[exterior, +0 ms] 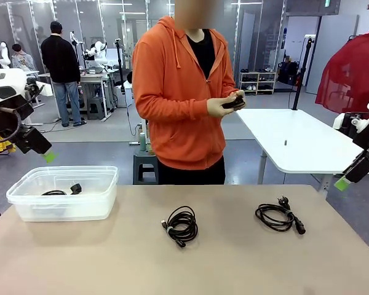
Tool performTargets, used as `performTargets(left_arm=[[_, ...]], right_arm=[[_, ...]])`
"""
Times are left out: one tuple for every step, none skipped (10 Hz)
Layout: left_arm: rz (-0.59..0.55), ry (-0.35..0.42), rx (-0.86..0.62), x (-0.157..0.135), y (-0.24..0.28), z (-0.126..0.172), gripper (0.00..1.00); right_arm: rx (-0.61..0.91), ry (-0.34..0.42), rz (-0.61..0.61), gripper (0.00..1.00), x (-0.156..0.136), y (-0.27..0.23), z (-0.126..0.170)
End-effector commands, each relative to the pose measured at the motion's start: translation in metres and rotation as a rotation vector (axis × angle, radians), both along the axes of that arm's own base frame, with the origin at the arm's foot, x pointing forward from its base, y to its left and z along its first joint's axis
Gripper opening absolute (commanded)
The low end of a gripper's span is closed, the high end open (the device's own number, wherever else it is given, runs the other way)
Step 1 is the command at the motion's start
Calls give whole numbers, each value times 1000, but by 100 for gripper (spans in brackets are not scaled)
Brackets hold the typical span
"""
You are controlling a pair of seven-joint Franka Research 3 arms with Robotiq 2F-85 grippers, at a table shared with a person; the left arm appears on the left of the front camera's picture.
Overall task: Organize and store the cables.
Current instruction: Place the Power Cable into the Organizing box.
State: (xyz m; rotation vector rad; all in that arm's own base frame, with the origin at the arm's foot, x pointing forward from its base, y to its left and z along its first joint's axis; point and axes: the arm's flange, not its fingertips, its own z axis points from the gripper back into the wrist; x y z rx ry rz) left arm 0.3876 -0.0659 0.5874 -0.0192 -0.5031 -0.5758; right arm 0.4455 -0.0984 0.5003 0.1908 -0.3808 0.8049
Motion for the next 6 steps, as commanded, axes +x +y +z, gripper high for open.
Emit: performTargets(left_arm=[[-62, -41, 32, -26, -2, -3, 100], [-199, -21, -36, -44, -4, 4, 100], [-225, -11, -60, -53, -3, 3, 100], [-230, -33, -77, -57, -3, 3, 100], [-229, -41, -80, -65, -2, 1, 100], [-244, -21, -74, -67, -7, 6, 100]], right_arm=[[-36, 41, -69, 100, 7, 1, 0], [-46, 69, -117, 100, 6, 6, -2], [-41, 82, -138, 100, 7, 6, -3], [-59, 85, -171, 100, 11, 3, -3], [-54, 96, -193, 100, 14, 1, -2], [-46, 118, -238, 100, 15, 5, -1]])
